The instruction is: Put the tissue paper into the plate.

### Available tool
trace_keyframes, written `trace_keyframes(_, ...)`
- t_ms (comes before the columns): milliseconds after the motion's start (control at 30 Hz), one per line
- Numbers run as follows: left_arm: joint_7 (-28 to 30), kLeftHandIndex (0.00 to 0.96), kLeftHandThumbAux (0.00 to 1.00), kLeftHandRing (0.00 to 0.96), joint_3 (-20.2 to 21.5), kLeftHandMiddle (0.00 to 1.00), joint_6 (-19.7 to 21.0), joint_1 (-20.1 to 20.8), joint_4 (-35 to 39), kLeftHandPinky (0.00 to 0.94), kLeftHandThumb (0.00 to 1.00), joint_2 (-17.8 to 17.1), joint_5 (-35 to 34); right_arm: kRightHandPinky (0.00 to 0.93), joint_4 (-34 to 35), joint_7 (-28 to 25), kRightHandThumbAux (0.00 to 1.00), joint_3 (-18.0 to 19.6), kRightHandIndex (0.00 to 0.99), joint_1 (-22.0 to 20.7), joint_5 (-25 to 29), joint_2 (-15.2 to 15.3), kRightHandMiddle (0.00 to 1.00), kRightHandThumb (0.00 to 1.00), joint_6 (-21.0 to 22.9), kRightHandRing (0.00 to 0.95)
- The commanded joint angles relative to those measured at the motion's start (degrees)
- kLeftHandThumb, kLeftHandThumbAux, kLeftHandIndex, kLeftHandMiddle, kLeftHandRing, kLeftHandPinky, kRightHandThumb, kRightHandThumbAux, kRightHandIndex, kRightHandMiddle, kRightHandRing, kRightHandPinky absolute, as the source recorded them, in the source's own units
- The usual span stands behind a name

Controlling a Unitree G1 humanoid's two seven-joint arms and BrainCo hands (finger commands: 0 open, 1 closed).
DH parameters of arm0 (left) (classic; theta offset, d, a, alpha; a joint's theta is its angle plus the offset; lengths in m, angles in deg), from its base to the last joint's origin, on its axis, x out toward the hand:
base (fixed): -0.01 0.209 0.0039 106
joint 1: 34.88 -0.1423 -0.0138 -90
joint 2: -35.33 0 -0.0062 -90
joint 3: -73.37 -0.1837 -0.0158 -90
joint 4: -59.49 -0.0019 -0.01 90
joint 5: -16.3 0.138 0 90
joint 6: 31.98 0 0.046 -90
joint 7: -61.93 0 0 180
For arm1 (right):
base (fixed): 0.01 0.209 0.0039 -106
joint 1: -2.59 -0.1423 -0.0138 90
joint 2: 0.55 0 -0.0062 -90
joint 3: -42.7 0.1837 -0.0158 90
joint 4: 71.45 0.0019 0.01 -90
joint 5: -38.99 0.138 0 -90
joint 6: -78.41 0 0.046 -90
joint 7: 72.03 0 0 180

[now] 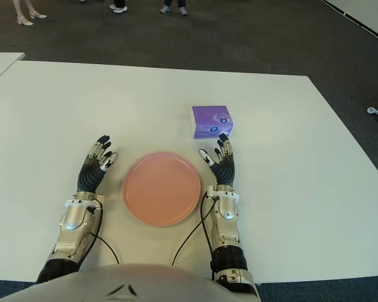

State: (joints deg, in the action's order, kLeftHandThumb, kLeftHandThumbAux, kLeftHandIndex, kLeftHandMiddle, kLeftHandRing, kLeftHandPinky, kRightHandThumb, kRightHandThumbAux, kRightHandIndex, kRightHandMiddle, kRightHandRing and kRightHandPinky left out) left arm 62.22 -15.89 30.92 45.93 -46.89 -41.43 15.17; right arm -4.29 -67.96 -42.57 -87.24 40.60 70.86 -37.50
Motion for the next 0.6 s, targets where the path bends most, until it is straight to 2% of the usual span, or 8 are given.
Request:
trace_keyframes(33, 1.08, 0.0, 0.547, 0.0, -0.67, 0.0, 3.54, -2.7, 0.24, 0.0, 0.0, 0.59, -0.16, 0.028, -3.24, -0.02, 0.701, -0.1, 0.01, 3.53, -0.13, -0.42, 0.037, 0.116, 2.61, 0.013)
trace_keyframes(600, 1.54, 0.0, 0.538, 0.0, -1.01, 0.0, 6.91, -4.64, 4.45, 0.0, 0.0, 1.55, -0.7, 0.029, -3.3, -0.54, 0.703, -0.09, 0.006, 3.51, 0.26, -0.39, 0.033, 0.117, 2.82, 0.01)
